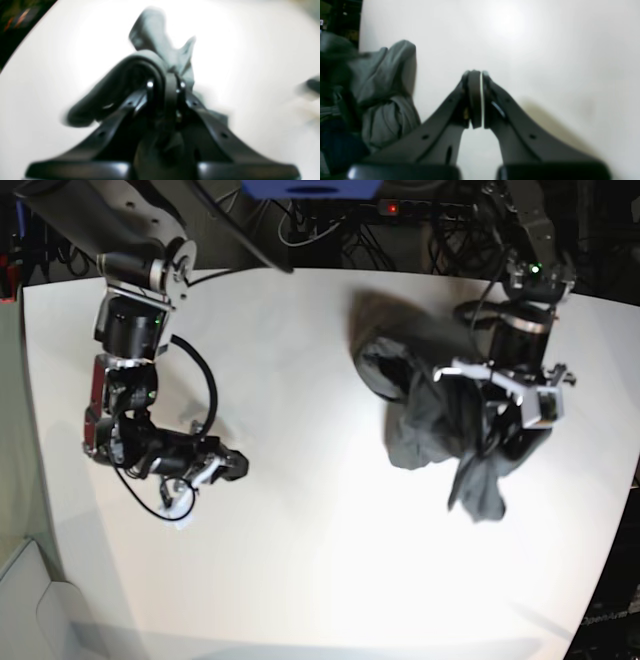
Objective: Layout the t-shirt on the table in an organized manner, then fold the t-shirt properly
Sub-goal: 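Lift the shirt with the left gripper and drag it away from the right gripper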
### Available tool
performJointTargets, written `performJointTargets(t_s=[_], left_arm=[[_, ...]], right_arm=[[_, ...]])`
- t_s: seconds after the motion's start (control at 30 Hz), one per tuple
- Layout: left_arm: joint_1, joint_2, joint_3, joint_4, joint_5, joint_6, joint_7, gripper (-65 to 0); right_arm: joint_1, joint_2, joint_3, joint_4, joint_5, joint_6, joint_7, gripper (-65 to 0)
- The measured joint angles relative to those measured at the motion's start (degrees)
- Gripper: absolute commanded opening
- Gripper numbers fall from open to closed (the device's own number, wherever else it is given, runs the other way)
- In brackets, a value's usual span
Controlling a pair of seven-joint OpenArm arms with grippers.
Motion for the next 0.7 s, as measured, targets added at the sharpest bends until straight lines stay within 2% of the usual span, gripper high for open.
performJointTargets(t_s=[0.17,0.33,0.5,0.57,0.63,0.7], left_arm=[[-6.6,1.5,7.3,1.2,0.1,-0.3,5.7,-64.5],[-11.8,0.1,13.6,1.2,0.2,-0.6,5.4,-64.5],[-20.7,-0.5,15.8,1.3,0.3,0.2,5.2,-64.4],[-22.9,-0.1,17.3,1.3,-0.4,0.1,6.1,-64.4],[-24.6,1.2,17.9,1.4,-0.4,-0.7,9.7,-64.4],[-25.2,2.9,16.9,1.4,-0.3,-0.3,9.8,-64.4]], right_arm=[[0.2,5.3,0.1,0.6,-0.1,0.0,-1.7,-64.7],[0.2,9.0,0.4,0.7,0.2,0.0,-1.3,-64.7],[-0.1,12.6,0.5,0.7,-0.1,0.0,-1.3,-64.7],[-0.6,13.3,0.4,0.7,0.1,0.0,-0.9,-64.7],[-1.3,13.6,0.4,0.7,0.2,0.0,-1.0,-64.7],[-1.6,13.6,0.4,0.7,-0.1,0.0,-1.3,-64.7]])
